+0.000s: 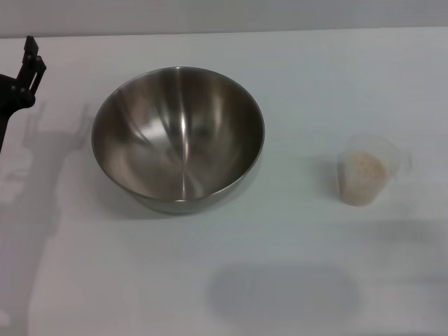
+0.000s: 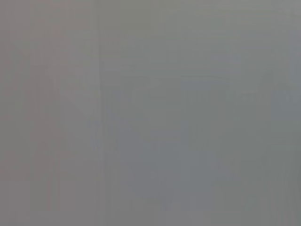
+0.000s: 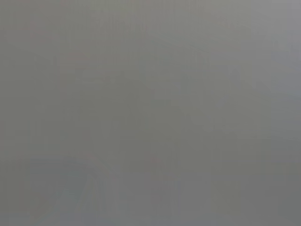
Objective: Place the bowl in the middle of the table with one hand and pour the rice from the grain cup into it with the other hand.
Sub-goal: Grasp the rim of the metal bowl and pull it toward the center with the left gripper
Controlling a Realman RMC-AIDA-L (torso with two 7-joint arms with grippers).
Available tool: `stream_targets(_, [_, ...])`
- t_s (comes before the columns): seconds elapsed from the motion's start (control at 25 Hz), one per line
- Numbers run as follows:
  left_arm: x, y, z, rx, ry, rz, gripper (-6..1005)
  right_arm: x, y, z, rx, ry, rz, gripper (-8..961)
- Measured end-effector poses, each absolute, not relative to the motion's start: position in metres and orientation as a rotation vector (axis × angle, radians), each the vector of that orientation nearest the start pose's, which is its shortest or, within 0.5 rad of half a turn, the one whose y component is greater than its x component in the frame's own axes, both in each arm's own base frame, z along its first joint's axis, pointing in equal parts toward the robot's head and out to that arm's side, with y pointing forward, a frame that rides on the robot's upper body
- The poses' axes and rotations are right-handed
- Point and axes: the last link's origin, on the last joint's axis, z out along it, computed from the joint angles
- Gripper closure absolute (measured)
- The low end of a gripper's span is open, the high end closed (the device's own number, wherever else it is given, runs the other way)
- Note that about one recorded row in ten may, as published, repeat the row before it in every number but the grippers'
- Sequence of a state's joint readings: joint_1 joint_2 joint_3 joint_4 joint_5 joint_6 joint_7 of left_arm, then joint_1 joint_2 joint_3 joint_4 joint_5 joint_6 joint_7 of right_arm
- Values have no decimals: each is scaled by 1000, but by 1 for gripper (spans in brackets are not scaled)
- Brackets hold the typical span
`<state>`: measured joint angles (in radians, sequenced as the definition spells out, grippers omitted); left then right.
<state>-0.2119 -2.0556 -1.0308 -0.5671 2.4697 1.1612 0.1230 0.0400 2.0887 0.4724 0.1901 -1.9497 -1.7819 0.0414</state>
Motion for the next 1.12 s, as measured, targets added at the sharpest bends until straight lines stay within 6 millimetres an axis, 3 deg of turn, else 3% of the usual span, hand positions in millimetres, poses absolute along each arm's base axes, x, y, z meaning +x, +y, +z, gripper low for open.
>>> stream_targets(0.4, [-301, 306, 2, -1470, -372, -732, 185, 353, 168, 17, -1317, 321, 778, 113])
stream_targets(0.6, [-293, 313, 4, -1514, -379, -739, 185, 353, 169, 19, -1316, 317, 779, 113])
stream_targets(0.68, [-281, 325, 12, -1555, -396, -725, 185, 353, 170, 18, -1318, 318, 778, 113])
stream_targets(1.0, [-261, 340, 31, -1632, -510, -658, 187, 354, 169, 18, -1319, 321, 773, 113])
stream_targets(1.12, [-244, 350, 42, -1687, -590, -588, 188, 354, 169, 18, -1319, 322, 771, 113])
